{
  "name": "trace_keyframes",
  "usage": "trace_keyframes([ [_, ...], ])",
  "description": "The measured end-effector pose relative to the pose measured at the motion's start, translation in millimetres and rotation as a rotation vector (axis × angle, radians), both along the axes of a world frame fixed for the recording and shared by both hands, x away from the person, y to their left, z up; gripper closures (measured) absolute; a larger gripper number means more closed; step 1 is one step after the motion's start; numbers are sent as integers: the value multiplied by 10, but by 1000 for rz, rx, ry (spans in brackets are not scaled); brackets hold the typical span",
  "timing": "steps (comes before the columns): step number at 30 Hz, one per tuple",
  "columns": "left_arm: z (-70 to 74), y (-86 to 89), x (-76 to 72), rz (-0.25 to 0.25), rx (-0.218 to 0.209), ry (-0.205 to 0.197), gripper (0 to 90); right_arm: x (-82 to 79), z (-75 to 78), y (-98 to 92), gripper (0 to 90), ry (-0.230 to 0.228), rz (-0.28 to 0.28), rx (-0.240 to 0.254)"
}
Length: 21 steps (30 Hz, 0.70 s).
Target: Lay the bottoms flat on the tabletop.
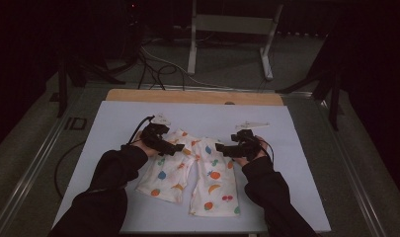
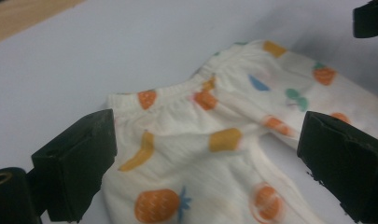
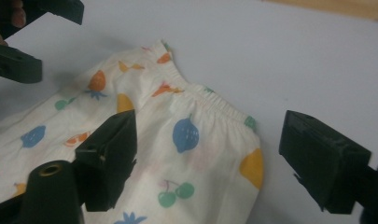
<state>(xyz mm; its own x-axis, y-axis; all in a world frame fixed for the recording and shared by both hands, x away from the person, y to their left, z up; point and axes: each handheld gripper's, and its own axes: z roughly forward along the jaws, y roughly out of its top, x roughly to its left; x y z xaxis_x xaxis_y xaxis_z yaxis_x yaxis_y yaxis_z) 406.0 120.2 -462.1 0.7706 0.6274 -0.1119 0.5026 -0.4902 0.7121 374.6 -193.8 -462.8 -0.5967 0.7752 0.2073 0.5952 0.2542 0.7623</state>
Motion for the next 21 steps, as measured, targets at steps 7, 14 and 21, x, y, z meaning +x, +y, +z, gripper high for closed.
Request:
trace_keyframes([
  [7,-164,1,277,72,22,17,107,245,-97,35,423,14,-81,-36],
  [14,-383,-33,459,112,60,47,211,415,-258,88,485,62,-115,-59],
  [21,-575,-33,568,152,56,42,415,465,-463,168,501,100,-115,-128],
])
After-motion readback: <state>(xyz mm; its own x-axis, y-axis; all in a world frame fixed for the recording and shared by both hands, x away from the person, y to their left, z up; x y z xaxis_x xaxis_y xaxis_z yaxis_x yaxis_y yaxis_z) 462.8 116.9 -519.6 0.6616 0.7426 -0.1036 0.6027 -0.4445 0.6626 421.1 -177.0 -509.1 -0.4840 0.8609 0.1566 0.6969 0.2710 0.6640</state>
